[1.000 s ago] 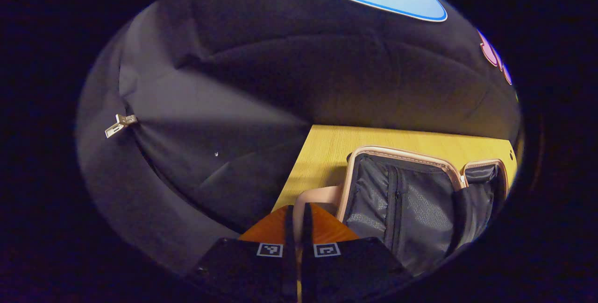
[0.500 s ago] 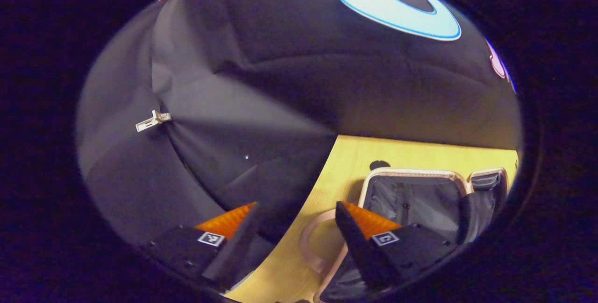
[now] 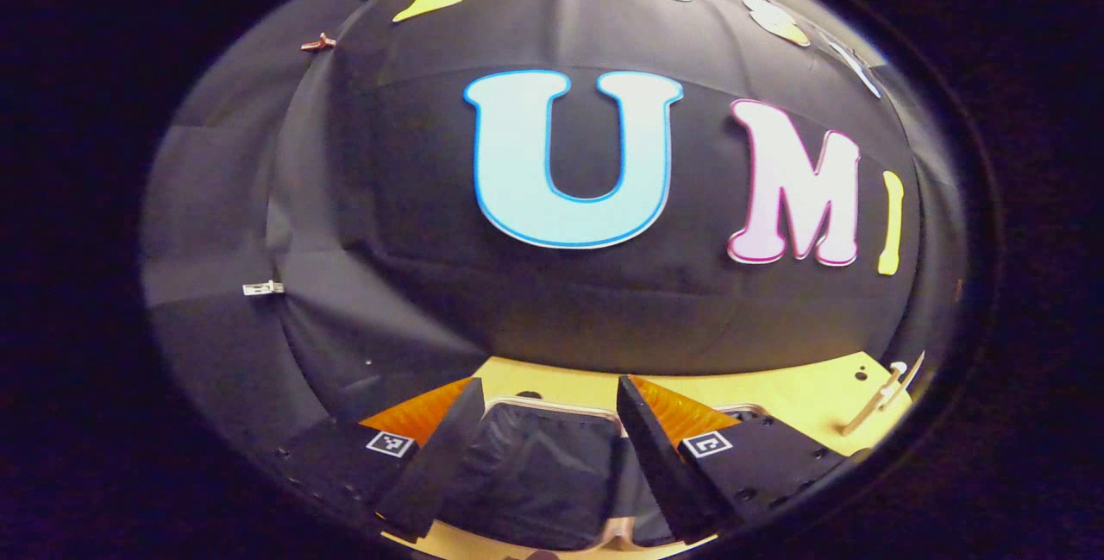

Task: First open the suitcase, pack the skin care products into it, and then close the suitcase.

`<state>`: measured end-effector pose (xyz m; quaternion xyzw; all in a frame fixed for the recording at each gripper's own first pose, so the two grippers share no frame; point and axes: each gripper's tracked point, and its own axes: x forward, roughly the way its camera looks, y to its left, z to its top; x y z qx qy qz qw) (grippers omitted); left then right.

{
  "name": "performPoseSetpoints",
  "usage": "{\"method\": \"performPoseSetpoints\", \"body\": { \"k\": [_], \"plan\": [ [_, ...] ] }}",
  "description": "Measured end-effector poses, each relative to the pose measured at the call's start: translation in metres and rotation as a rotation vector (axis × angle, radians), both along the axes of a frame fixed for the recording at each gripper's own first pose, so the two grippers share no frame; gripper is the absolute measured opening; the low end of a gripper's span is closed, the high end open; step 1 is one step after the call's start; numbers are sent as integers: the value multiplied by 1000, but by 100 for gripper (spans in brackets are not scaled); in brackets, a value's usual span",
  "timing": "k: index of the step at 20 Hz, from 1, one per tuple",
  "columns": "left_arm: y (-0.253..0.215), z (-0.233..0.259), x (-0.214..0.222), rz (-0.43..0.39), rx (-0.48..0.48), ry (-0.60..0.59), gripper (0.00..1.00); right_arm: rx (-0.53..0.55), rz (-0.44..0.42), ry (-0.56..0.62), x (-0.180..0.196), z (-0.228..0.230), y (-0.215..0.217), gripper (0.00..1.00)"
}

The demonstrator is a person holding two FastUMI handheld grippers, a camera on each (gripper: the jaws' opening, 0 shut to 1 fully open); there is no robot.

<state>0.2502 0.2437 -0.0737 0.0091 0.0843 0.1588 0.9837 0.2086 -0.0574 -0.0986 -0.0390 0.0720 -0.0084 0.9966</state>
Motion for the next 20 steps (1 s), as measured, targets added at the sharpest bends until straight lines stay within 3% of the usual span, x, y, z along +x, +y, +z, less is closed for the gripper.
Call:
{"method": "performPoseSetpoints", "body": {
  "k": [3,7,13,20],
  "plan": [
    [-73,-27,6,-89,43,48,98,8,1,14,-4,2,-10,97],
    [-195,-61,19,-282,-35,8,97,-65,-10,-6,-9,6,-35,97],
    [-353,-136,47,-528,-85,89,97,-58,-59,16,-8,-9,-68,97],
    [-443,-178,101,-706,-40,162,97,-98,-104,45,-13,-36,-106,97]
  ]
}}
